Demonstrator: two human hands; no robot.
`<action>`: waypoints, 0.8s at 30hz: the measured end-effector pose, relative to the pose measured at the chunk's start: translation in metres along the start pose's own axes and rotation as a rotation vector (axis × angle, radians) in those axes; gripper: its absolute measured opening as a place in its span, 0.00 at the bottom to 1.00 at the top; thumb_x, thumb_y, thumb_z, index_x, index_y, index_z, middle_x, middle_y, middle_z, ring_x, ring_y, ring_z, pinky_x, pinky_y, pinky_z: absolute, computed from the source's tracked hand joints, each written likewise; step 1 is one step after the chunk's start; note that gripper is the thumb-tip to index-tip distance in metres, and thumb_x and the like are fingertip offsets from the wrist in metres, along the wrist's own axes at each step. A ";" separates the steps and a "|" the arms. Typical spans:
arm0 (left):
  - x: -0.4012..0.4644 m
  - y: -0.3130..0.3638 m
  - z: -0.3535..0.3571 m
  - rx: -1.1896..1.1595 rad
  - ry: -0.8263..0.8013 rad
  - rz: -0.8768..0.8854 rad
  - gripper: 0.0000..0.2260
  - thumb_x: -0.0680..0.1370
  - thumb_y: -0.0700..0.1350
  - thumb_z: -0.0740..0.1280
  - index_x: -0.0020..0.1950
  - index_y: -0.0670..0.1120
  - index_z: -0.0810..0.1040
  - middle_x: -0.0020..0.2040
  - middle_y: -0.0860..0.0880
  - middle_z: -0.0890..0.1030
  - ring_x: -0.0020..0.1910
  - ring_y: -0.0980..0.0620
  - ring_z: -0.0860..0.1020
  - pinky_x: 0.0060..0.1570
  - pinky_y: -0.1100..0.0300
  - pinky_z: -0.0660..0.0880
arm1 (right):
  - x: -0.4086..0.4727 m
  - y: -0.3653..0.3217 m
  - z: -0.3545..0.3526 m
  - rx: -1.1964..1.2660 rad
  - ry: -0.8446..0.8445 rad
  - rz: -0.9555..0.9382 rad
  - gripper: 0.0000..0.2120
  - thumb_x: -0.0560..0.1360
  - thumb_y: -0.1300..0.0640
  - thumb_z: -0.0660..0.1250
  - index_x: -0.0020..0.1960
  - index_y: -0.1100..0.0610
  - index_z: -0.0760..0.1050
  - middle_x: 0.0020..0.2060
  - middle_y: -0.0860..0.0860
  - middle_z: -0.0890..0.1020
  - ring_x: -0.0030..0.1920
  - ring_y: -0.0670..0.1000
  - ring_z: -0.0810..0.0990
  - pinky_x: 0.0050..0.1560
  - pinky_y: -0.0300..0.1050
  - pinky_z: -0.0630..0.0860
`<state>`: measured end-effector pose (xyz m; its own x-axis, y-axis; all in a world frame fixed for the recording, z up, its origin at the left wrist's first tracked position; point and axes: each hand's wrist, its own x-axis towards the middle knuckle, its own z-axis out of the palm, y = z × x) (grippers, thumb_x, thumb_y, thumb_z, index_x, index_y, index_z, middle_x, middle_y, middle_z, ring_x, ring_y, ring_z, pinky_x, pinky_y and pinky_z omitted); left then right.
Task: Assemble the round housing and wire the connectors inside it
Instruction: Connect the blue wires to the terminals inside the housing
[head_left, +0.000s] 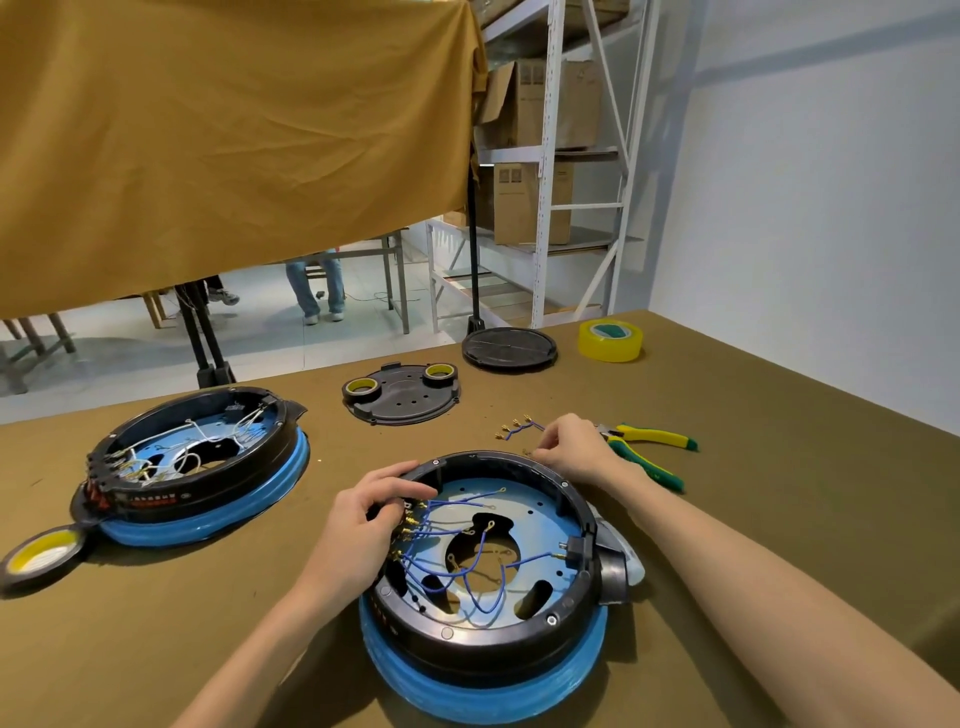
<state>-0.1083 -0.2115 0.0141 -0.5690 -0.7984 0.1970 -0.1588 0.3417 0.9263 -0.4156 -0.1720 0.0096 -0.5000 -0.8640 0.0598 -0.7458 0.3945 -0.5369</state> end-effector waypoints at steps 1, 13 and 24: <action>0.000 0.000 0.000 0.008 0.001 0.002 0.21 0.83 0.32 0.59 0.50 0.51 0.88 0.68 0.57 0.77 0.71 0.54 0.72 0.68 0.49 0.75 | 0.000 0.000 -0.001 0.079 0.030 0.019 0.05 0.77 0.55 0.74 0.47 0.57 0.85 0.44 0.53 0.85 0.48 0.52 0.82 0.50 0.47 0.78; -0.010 0.038 0.011 0.195 0.148 0.341 0.14 0.80 0.43 0.71 0.62 0.60 0.81 0.56 0.67 0.82 0.59 0.62 0.79 0.56 0.73 0.71 | -0.083 -0.045 -0.057 0.849 -0.211 -0.066 0.06 0.73 0.55 0.78 0.48 0.57 0.88 0.36 0.51 0.82 0.31 0.44 0.71 0.30 0.36 0.67; -0.007 0.057 0.023 0.049 -0.031 0.319 0.04 0.78 0.45 0.74 0.49 0.53 0.88 0.44 0.56 0.87 0.45 0.54 0.84 0.45 0.63 0.79 | -0.129 -0.057 -0.064 0.852 -0.370 -0.164 0.12 0.78 0.53 0.74 0.58 0.58 0.83 0.45 0.55 0.86 0.38 0.46 0.79 0.36 0.37 0.74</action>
<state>-0.1320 -0.1752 0.0584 -0.6210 -0.6318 0.4640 -0.0071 0.5964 0.8026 -0.3368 -0.0633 0.0864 -0.1367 -0.9906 -0.0037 -0.1479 0.0241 -0.9887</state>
